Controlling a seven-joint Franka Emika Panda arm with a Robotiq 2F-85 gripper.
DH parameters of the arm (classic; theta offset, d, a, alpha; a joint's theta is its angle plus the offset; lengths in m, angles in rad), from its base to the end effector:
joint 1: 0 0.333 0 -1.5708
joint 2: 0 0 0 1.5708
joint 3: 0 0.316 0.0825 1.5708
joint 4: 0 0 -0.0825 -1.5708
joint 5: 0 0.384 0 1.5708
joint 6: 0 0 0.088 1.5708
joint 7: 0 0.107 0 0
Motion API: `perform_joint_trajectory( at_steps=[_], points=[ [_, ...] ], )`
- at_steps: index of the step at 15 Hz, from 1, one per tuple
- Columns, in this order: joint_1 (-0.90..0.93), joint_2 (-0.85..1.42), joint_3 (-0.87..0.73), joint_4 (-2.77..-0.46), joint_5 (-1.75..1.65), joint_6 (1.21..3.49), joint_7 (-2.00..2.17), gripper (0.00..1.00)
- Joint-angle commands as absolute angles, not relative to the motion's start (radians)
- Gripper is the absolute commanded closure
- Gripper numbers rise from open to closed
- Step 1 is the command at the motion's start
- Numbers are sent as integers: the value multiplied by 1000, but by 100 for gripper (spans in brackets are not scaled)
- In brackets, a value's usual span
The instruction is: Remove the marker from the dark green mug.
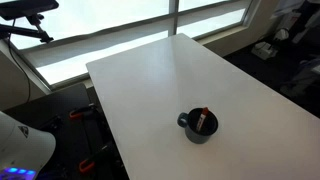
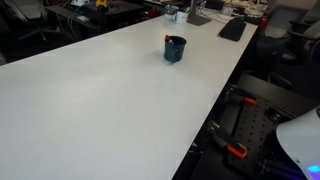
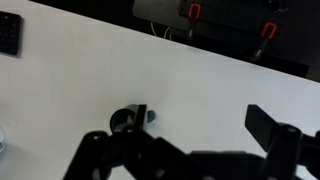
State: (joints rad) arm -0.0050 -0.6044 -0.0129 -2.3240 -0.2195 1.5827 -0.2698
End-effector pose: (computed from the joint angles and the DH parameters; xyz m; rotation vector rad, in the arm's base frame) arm 0.3528 -0.0302 0.5489 2.9144 0.3994 -0.2440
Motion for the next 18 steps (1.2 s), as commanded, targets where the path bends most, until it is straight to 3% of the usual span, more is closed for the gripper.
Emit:
perform_joint_trajectory(
  at_steps=[1, 11, 18],
  points=[
    [15, -604, -27, -2321, -226, 1578, -262, 0],
    [15, -604, -27, -2321, -226, 1578, -262, 0],
    [7, -596, -107, -2483, -312, 1902, -355, 0]
  ],
)
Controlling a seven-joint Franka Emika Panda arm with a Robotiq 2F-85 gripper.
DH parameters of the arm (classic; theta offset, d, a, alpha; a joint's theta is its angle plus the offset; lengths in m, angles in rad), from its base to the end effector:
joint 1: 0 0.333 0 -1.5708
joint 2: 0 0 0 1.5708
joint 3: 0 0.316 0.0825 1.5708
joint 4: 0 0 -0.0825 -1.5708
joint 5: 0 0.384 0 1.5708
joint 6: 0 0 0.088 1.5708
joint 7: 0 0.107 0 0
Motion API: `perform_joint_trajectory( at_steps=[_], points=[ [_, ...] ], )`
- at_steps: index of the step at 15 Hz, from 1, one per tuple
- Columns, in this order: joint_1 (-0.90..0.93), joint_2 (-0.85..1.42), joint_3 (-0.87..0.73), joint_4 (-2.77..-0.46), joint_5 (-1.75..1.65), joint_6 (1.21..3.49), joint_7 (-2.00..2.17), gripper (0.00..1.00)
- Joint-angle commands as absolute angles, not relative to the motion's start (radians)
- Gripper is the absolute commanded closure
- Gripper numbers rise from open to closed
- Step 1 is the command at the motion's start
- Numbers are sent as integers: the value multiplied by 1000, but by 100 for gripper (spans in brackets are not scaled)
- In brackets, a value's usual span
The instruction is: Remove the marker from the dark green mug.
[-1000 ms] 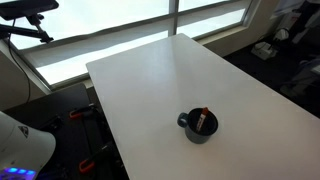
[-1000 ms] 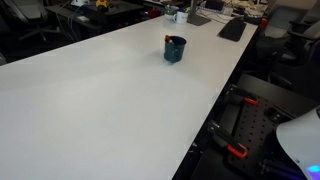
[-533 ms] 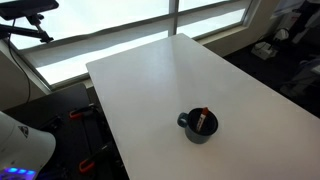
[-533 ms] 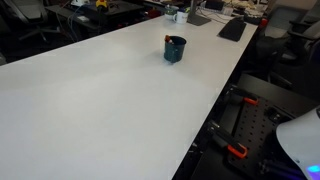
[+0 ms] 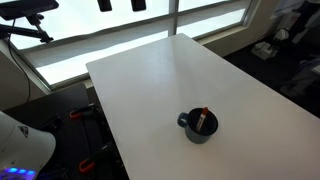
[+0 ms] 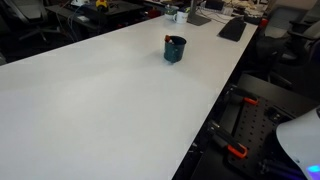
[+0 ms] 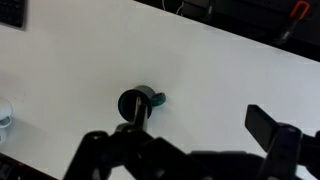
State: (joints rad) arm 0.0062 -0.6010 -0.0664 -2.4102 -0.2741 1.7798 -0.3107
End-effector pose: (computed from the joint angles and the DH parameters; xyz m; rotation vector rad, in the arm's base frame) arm 0.3658 -0.0483 0.5220 2.8809 0.4706 -0.1021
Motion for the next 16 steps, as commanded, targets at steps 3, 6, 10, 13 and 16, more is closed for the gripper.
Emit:
perform_joint_trajectory(
  at_steps=[3, 6, 10, 13, 16],
  points=[
    [-14, -575, -152, -2572, -369, 2080, -403, 0],
    [-55, -534, -185, -2634, -433, 2218, -425, 0],
    [-52, -535, -166, -2613, -394, 2170, -409, 0],
    [-51, -538, -161, -2611, -393, 2170, -409, 0],
    [-45, -527, -166, -2607, -390, 2190, -417, 0]
  ],
)
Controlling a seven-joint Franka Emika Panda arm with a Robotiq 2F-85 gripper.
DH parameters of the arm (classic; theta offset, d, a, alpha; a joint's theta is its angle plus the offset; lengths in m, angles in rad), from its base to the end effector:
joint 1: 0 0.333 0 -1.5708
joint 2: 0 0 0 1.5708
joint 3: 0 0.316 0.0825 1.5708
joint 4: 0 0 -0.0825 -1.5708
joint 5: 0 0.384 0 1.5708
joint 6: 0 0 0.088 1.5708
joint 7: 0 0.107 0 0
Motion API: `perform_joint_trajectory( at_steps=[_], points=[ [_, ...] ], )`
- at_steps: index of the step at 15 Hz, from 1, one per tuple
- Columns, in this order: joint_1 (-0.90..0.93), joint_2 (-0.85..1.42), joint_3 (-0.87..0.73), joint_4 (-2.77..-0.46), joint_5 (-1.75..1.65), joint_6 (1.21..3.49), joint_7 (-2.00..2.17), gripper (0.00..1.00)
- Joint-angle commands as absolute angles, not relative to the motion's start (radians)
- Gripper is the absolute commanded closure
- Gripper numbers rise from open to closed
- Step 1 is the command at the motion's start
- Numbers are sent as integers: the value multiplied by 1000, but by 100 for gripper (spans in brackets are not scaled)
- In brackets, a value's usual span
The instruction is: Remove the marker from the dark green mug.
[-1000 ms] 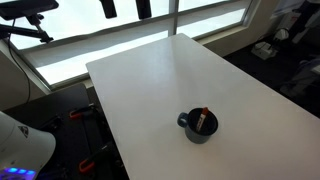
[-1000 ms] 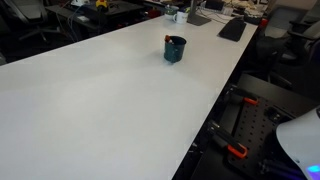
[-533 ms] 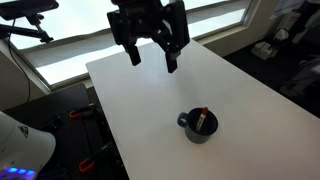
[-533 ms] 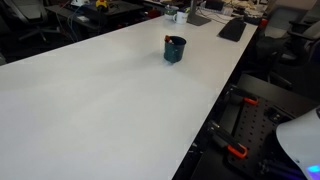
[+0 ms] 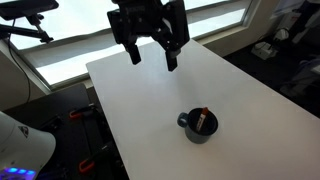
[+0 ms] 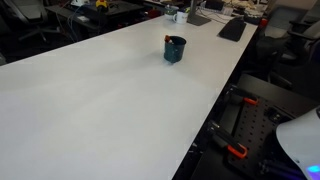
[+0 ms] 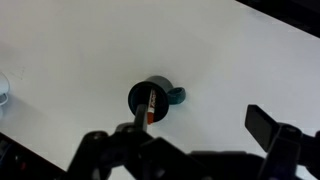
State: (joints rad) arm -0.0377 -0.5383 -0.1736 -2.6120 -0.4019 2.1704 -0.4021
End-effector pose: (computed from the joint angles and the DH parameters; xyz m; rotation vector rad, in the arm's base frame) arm 0.3739 -0.0954 0.4342 2.8069 0.6032 0.0290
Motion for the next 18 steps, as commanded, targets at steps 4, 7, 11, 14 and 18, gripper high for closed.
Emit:
perform_joint_trajectory(
  at_steps=[4, 7, 11, 14, 18],
  points=[
    [-53, -439, -187, -2613, -405, 2295, -425, 0],
    [-87, -312, -186, -2586, -423, 2380, -391, 0],
    [-128, -159, -182, -2541, -427, 2481, -384, 0],
    [-155, -37, -183, -2473, -433, 2522, -357, 0],
    [-168, 82, -184, -2377, -393, 2509, -333, 0]
  ],
)
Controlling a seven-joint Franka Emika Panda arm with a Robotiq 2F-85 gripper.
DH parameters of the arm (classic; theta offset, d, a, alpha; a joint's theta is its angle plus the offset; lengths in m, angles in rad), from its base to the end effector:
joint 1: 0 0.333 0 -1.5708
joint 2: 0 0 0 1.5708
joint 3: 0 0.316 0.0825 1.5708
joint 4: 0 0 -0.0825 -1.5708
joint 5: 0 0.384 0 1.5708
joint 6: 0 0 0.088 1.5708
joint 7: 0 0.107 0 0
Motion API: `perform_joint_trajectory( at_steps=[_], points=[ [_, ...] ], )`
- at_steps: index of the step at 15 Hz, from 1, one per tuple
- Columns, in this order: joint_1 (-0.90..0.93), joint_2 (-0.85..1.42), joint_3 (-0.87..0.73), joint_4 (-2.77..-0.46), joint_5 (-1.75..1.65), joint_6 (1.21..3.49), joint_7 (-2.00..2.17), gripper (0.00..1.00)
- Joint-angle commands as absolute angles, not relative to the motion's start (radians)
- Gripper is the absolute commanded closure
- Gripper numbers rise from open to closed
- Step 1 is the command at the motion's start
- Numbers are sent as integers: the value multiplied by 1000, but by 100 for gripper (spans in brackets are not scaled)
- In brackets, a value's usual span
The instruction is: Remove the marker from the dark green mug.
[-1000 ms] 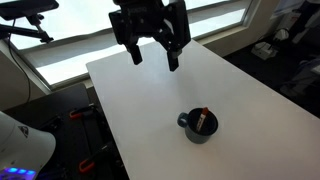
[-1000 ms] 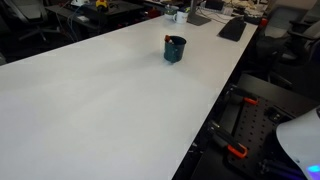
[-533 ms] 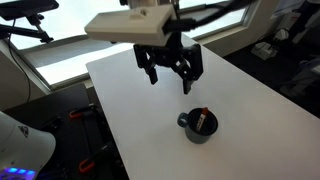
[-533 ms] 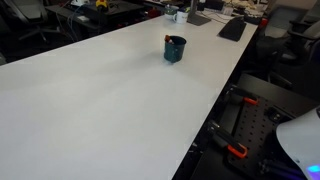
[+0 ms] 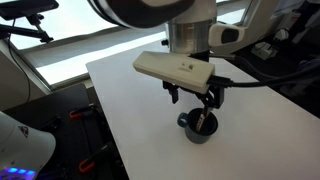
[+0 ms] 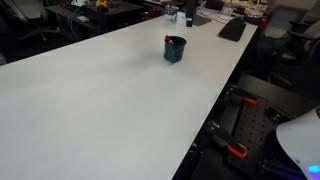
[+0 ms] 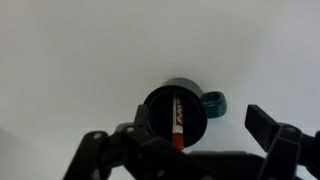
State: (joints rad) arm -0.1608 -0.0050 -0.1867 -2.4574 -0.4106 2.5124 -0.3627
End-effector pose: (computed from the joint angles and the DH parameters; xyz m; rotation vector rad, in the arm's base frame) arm 0.4548 -0.1612 0.3035 2.8448 0.4907 -0.0457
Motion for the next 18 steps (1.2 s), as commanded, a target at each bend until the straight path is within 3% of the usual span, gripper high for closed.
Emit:
perform_joint_trajectory(
  at_steps=[1, 18],
  points=[
    [-169, 106, -183, -2356, -379, 2504, -331, 0],
    [-180, 265, -161, -2212, -254, 2509, -347, 0]
  ],
)
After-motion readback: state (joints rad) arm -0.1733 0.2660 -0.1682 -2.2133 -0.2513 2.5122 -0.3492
